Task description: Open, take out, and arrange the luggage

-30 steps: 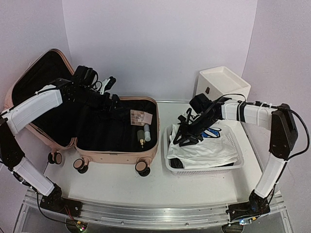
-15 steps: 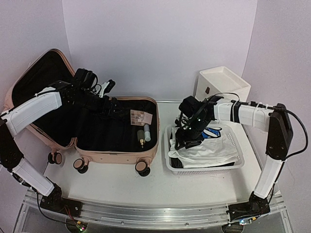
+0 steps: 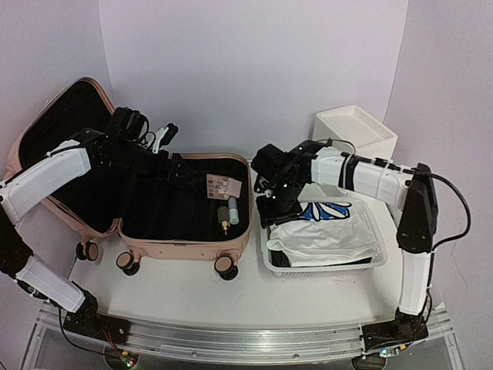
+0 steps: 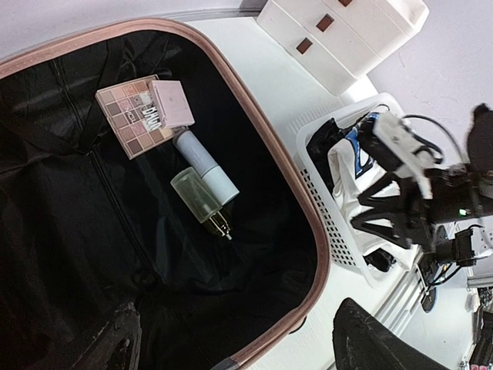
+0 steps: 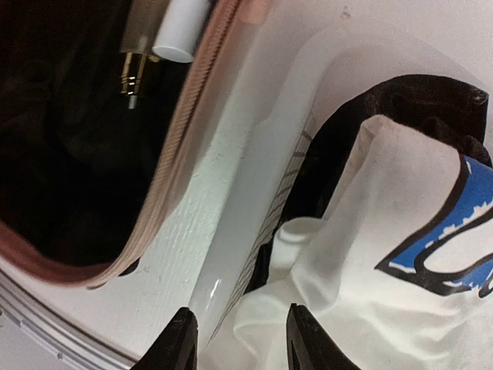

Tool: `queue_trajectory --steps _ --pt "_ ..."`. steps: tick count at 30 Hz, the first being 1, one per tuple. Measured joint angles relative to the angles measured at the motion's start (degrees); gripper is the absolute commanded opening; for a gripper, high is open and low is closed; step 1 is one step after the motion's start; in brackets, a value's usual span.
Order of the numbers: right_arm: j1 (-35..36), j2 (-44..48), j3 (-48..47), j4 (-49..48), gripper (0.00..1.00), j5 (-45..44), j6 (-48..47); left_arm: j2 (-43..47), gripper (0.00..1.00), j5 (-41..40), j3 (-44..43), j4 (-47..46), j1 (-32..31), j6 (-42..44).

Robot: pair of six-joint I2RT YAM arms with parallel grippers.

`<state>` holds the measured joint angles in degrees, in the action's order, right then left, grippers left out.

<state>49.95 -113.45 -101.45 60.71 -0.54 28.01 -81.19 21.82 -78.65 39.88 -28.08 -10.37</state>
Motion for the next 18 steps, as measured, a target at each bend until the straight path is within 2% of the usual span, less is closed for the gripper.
queue_trajectory --steps 4,11,16,18 --pt "0.35 -5.16 -2.6 0.7 0.41 -2.21 1.66 0.81 0.87 -0.17 1.25 0.07 0.0 0.11" --pt "2.16 -8.98 -6.25 1.66 0.4 -5.9 3.15 1.73 0.87 -0.48 1.55 0.09 0.0 0.98" --pt "3.28 -12.0 -7.41 2.91 0.32 -9.22 5.27 2.1 0.87 -0.5 1.55 0.04 0.0 1.42" --pt "3.78 -12.04 -7.39 2.95 0.24 -11.15 6.86 2.1 0.87 -0.55 1.62 0.04 0.0 1.49"
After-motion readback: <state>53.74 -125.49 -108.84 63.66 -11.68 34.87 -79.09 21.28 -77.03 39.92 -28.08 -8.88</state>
